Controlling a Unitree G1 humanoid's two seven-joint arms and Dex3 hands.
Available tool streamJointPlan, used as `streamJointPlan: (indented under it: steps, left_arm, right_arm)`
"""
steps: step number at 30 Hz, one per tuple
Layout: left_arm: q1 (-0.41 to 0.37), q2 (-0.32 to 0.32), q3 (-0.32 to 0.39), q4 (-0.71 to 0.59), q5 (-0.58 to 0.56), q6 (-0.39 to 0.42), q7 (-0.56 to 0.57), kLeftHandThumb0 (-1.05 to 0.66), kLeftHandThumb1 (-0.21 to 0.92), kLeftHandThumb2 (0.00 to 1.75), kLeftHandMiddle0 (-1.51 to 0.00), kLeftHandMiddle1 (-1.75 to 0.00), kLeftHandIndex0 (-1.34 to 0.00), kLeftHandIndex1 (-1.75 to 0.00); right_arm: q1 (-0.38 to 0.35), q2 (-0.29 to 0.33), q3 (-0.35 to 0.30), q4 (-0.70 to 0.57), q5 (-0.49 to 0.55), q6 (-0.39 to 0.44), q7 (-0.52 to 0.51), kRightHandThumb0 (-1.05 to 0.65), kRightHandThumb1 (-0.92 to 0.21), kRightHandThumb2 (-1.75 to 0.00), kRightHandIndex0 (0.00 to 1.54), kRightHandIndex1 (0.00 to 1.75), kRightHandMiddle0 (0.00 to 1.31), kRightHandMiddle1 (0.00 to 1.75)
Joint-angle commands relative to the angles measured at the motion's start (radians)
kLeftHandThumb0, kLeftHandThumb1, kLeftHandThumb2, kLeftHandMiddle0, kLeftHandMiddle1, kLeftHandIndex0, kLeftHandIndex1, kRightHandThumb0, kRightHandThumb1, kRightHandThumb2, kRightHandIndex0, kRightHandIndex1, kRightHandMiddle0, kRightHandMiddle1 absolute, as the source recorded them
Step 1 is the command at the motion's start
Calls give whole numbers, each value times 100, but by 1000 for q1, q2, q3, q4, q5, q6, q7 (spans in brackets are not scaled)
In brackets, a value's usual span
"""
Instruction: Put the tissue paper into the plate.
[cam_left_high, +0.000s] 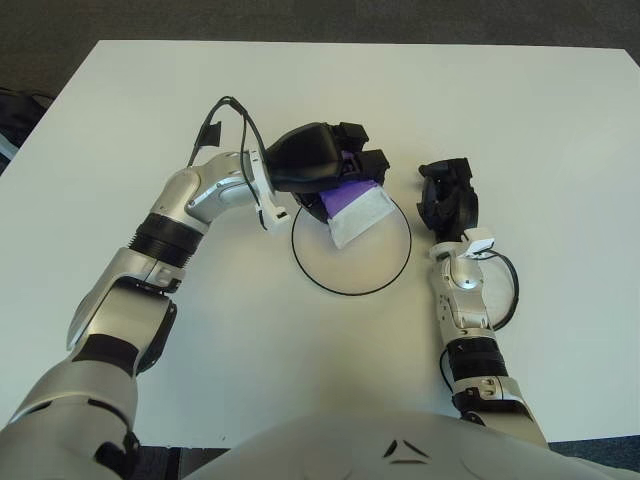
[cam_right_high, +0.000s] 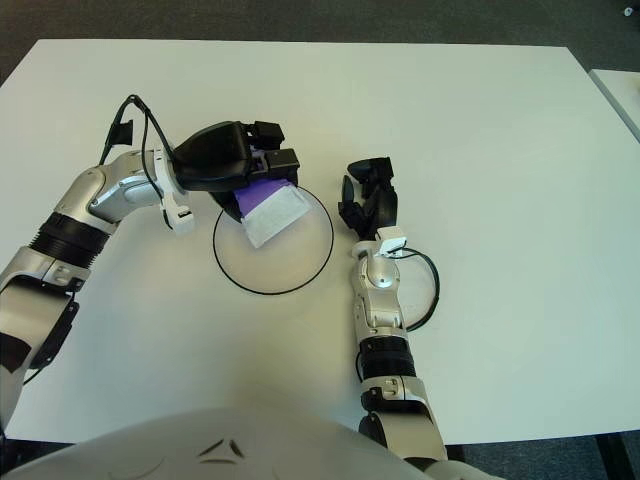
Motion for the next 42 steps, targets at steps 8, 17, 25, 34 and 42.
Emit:
streamJointPlan:
  steps: [8, 17, 25, 34, 42]
  left_arm:
    - [-9, 4, -6, -1, -3, -8, -5, -47, 32, 131, -115, -175, -60, -175]
    - [17, -17, -5, 22, -97, -25, -9, -46, 34, 129, -112, -175, -59, -175]
    - [39, -19, -47, 37, -337, 16, -176, -44, 44, 115, -94, -175, -51, -175]
    - [37, 64, -76, -54, -365, 89, -394, -61, 83, 68, -35, -151, -13, -143]
    - [20, 135, -98, -140, -315, 142, -562, -92, 92, 69, -11, -51, 0, -77]
  right_arm:
    - [101, 17, -6, 95, 13, 105, -7, -34, -92, -52, 23, 104, 18, 175]
    - [106, 20, -8, 91, 20, 101, 1, -34, -92, -52, 24, 106, 18, 175]
    - [111, 23, -8, 85, 22, 101, 2, -34, -92, -52, 25, 108, 19, 174]
    - [111, 26, -11, 82, 28, 106, 5, -34, -92, -52, 24, 107, 19, 175]
    - [115, 27, -13, 74, 31, 117, 2, -34, -92, -52, 23, 105, 19, 175]
